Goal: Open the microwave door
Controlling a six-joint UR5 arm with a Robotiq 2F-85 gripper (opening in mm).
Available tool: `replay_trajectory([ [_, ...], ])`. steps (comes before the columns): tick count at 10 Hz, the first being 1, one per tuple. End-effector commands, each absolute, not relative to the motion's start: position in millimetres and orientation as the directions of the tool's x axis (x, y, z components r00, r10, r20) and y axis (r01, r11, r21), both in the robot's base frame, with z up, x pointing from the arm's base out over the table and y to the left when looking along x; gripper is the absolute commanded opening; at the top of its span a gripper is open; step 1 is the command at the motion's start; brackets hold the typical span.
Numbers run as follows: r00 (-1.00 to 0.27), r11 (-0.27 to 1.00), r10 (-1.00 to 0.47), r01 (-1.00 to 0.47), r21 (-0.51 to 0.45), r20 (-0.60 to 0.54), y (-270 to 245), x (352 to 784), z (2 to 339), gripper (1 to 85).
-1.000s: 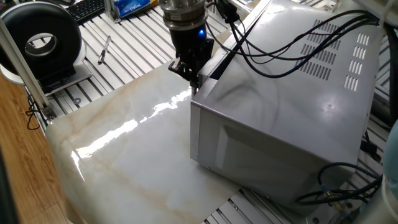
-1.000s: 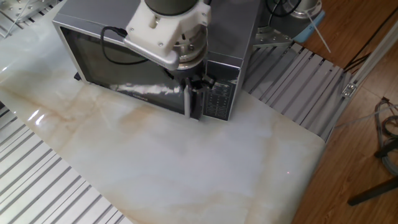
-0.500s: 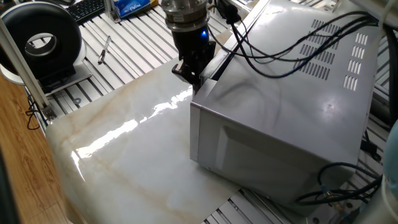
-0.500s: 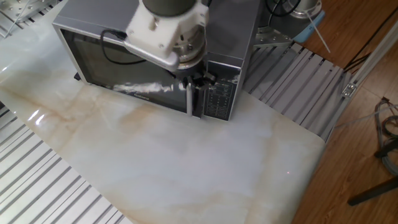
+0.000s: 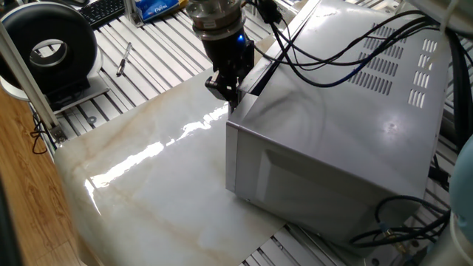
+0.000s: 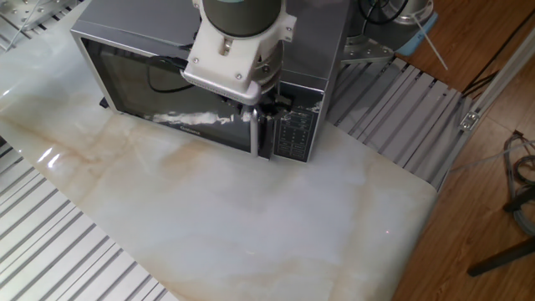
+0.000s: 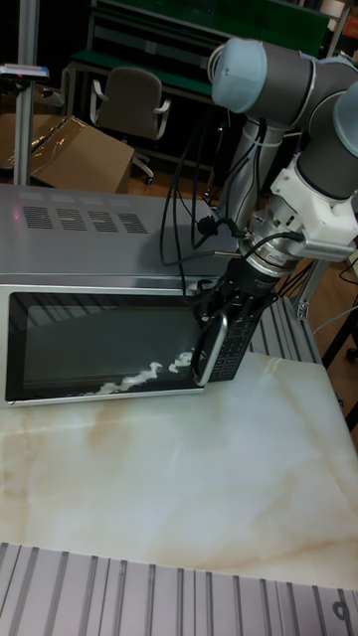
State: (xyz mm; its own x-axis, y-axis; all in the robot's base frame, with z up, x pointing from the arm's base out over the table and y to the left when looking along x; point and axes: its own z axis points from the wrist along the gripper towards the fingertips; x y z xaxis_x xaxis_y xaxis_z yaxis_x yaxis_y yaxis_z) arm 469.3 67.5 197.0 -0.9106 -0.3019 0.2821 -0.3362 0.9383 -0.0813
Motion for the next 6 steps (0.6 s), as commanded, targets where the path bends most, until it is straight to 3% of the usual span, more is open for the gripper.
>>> replay_trajectory([
  [1,-0.904,0.930,-0.326,-0.359,-0.076,0.275,67,472,199,42.3],
  [2,-0.919,0.945,-0.292,-0.320,-0.067,0.265,73,472,198,31.0],
  [5,-0.957,0.978,-0.186,-0.202,-0.051,0.221,102,475,193,8.7],
  [6,-0.957,0.978,-0.188,-0.202,-0.044,0.219,100,476,194,8.0],
])
